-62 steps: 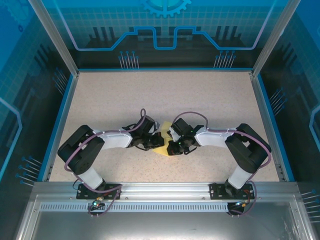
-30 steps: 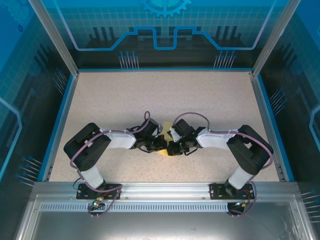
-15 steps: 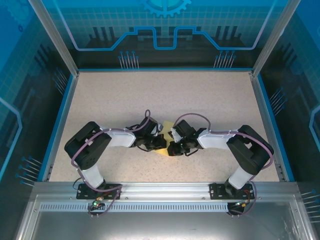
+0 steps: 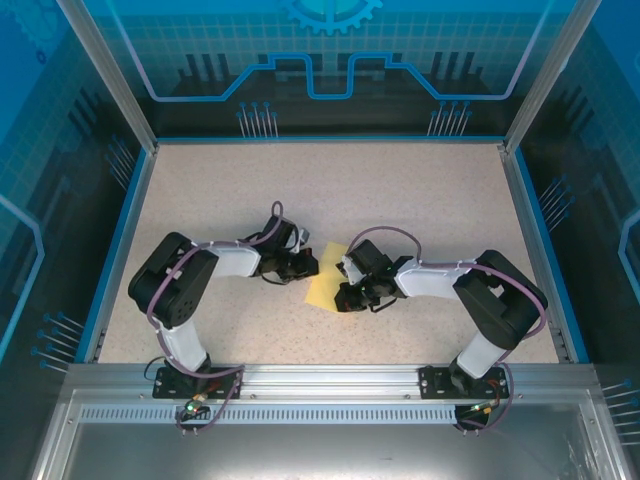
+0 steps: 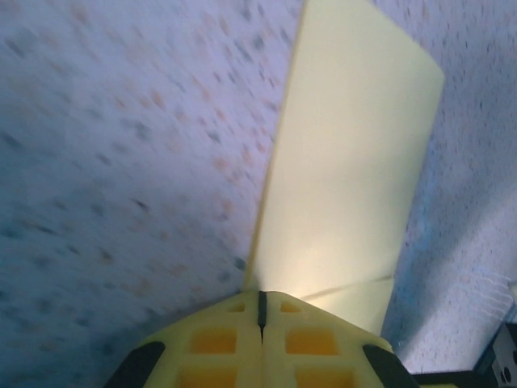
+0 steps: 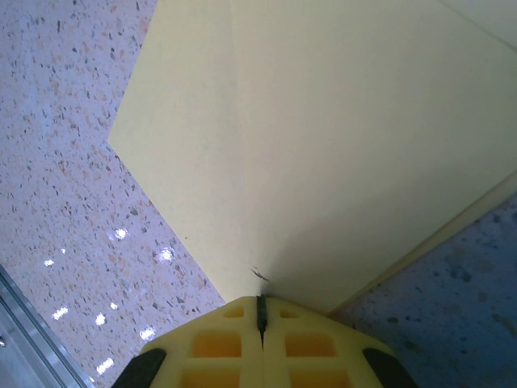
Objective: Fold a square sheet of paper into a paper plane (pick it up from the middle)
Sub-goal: Fold the triangle a second time at the center of the table, then turn over the paper at the center of the table.
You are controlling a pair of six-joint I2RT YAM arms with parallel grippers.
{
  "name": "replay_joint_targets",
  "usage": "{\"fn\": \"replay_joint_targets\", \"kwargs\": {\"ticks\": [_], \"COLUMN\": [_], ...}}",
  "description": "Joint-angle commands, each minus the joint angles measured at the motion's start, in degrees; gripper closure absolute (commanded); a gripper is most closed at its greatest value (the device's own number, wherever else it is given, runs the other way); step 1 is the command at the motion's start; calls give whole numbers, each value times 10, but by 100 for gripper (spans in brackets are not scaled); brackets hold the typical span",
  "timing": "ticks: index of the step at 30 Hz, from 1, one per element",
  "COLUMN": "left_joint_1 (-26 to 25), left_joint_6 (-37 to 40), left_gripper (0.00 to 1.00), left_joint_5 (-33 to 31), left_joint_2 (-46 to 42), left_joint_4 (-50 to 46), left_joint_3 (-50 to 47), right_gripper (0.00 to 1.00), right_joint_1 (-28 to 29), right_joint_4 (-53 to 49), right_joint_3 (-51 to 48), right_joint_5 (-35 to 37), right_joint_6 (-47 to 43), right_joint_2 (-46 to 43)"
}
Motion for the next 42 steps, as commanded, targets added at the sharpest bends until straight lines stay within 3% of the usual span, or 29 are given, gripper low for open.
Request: {"fn": "replay_joint_targets", "kwargs": {"ticks": [1, 5, 10, 11, 14, 18, 26, 35, 42], "left_joint_1": [23, 39, 39, 39, 39, 33, -19, -48, -53], "left_joint_6": [36, 36, 8, -4, -51, -112, -177, -209, -215], "left_gripper": [100, 96, 79, 77, 66, 58, 49, 49, 50], "left_joint_5": [-35, -33, -19, -16, -25, -40, -52, -43, -34], "left_joint_2": [9, -4, -53, -65, -102, -133, -152, -128, -116], "left_joint_4": [-32, -44, -54, -52, -53, -62, -45, -11, 6], "left_joint_3": [21, 30, 27, 21, -2, -32, -62, -75, -75], "right_gripper": [100, 100, 91, 85, 54, 41, 46, 53, 74], "right_joint_1": [-12, -13, -21, -27, -55, -94, -117, -118, -119], "right_joint_4": [-75, -70, -60, -57, -58, -68, -69, -47, -41], "right_joint_3": [-25, -9, 38, 44, 56, 68, 105, 114, 112], "right_joint_5": [51, 36, 14, 14, 17, 18, -29, -59, -84], "right_joint_6": [7, 14, 33, 36, 33, 1, -49, -56, -59], "right_joint_2": [20, 10, -33, -44, -67, -64, 2, 54, 68]}}
